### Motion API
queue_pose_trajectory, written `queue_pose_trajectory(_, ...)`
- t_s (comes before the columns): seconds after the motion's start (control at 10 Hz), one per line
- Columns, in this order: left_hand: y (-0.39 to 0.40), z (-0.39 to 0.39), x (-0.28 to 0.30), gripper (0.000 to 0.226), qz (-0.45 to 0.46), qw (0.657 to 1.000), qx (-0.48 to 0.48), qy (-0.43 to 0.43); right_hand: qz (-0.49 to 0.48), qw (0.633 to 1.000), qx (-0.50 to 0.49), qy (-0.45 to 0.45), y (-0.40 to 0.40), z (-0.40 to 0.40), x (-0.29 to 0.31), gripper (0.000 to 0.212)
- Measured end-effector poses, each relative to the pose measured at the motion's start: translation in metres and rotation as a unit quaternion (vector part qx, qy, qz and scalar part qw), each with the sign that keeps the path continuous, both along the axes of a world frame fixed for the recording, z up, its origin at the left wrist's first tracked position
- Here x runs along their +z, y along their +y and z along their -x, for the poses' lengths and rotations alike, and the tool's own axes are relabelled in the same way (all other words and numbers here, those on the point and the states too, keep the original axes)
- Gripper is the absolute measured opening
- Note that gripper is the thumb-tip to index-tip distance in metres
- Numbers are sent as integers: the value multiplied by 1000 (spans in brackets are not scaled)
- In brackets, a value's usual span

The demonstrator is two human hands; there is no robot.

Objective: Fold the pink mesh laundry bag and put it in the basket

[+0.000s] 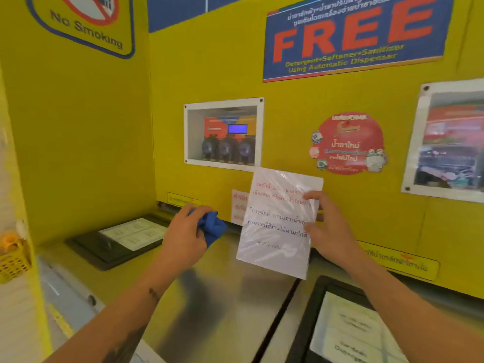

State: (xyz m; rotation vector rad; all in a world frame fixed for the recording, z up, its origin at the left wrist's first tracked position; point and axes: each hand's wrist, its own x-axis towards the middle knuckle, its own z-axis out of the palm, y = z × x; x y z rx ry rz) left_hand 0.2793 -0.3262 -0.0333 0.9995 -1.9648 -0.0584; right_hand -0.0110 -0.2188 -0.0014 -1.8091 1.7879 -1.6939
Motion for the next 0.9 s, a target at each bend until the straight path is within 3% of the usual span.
queue_pose_trajectory(0.3,-125,-77,-65,62,-112,978,123,-125,-30,995,-44,86,-138,-97,-29,67)
queue_pose_trajectory(0.5,-155,-73,-80,62,-154,981,88,-78,-42,991,-60,117,-186,-119,-34,73)
queue_pose_trajectory(0.6,-155,-73,-81,61,-153,981,97,-66,-39,989,-56,130,-193,-120,-32,73)
queue_pose_trajectory(0.8,-136,-73,-69,67,-94,962,210,-149,-51,987,-24,149,-163,-104,-18,61)
queue_pose_trajectory(0.9,-116,-69,-54,69,-130,951,236,-153,-109,978,-23,179,-124,-79,-11,64)
